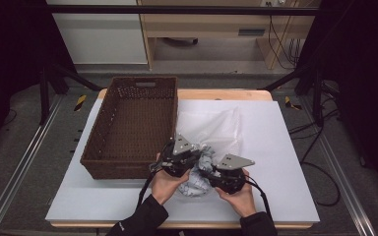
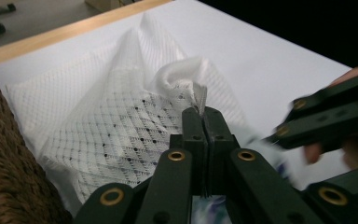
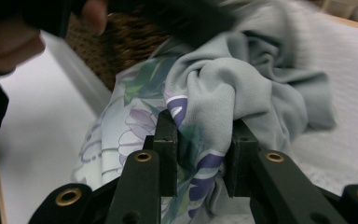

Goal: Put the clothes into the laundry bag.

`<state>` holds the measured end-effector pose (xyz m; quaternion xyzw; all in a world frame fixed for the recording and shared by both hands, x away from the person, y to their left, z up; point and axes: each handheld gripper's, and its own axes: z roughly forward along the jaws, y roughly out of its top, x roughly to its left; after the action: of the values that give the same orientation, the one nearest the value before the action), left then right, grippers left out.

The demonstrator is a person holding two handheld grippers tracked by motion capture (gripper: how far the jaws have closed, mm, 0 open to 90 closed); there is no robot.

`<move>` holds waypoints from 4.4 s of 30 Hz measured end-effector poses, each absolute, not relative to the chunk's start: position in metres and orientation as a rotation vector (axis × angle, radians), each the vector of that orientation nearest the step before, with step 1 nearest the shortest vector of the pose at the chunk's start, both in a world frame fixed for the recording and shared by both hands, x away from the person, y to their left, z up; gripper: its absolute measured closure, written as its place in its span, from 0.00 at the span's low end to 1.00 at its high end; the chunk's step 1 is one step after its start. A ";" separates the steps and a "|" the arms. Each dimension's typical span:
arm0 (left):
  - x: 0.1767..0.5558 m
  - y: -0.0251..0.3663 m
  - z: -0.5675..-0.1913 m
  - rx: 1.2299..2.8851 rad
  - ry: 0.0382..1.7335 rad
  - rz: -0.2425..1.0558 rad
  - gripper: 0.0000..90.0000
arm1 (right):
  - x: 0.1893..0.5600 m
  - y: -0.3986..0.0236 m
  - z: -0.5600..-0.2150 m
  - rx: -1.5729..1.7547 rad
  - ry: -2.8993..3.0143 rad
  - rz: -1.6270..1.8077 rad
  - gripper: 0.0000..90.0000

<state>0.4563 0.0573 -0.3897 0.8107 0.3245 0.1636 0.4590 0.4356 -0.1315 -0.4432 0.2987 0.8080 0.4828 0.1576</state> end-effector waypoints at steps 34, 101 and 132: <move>0.457 0.070 -0.415 2.060 0.819 0.406 0.98 | 0.445 -0.164 -0.484 1.254 2.260 1.149 1.00; 0.453 0.062 -0.427 2.058 0.771 0.366 0.98 | 0.441 -0.179 -0.443 1.174 2.013 1.316 0.64; 0.446 0.046 -0.398 2.059 0.715 0.386 0.99 | 0.470 -0.135 -0.466 1.079 2.158 1.338 0.94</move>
<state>0.4459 0.0464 -0.3984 0.8317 0.2887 0.1561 0.4477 0.4700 -0.1352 -0.4657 0.3839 0.7680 0.4760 0.1904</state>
